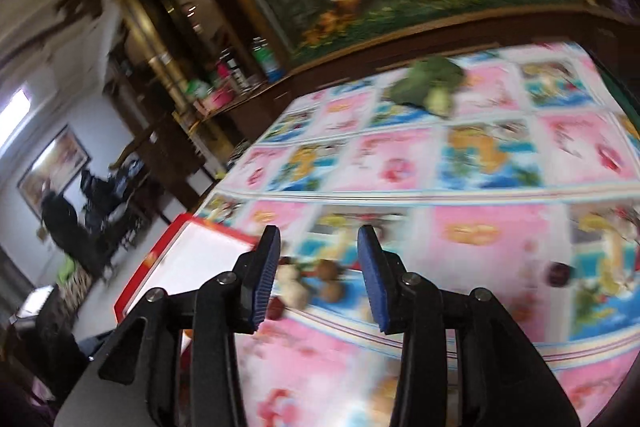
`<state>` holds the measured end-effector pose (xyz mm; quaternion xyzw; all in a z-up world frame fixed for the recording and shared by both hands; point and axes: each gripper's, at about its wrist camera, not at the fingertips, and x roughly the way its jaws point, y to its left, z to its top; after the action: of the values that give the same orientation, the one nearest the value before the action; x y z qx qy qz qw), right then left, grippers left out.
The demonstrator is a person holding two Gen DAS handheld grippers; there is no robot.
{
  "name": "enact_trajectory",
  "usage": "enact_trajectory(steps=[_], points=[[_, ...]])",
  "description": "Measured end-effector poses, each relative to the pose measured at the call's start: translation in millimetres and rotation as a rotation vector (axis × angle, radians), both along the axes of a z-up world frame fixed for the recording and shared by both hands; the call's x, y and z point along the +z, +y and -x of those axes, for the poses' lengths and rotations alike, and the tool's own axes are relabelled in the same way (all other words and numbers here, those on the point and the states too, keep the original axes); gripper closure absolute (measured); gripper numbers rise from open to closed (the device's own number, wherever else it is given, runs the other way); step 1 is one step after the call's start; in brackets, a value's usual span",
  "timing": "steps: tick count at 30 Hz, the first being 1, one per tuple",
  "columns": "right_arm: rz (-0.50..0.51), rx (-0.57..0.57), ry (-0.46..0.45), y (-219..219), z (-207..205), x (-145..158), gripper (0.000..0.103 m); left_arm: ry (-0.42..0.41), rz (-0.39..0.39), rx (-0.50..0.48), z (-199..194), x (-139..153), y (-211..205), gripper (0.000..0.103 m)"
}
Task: Organize fruits
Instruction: 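Grasp a beige cube with the right tool while the left tool reaches toward a dark red date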
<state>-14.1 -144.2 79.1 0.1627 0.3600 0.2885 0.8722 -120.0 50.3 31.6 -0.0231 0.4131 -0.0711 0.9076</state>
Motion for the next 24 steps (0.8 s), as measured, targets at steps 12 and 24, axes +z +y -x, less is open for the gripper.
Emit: enact_trajectory(steps=[12, 24], points=[[0.219, 0.09, 0.119, 38.5, -2.4, -38.5, 0.061, 0.025, -0.007, 0.006, -20.0, -16.6, 2.4, 0.042], [0.362, 0.058, 0.149, 54.7, -7.6, -63.9, 0.061, 0.038, -0.004, 0.099, -38.1, -16.1, 38.0, 0.047]])
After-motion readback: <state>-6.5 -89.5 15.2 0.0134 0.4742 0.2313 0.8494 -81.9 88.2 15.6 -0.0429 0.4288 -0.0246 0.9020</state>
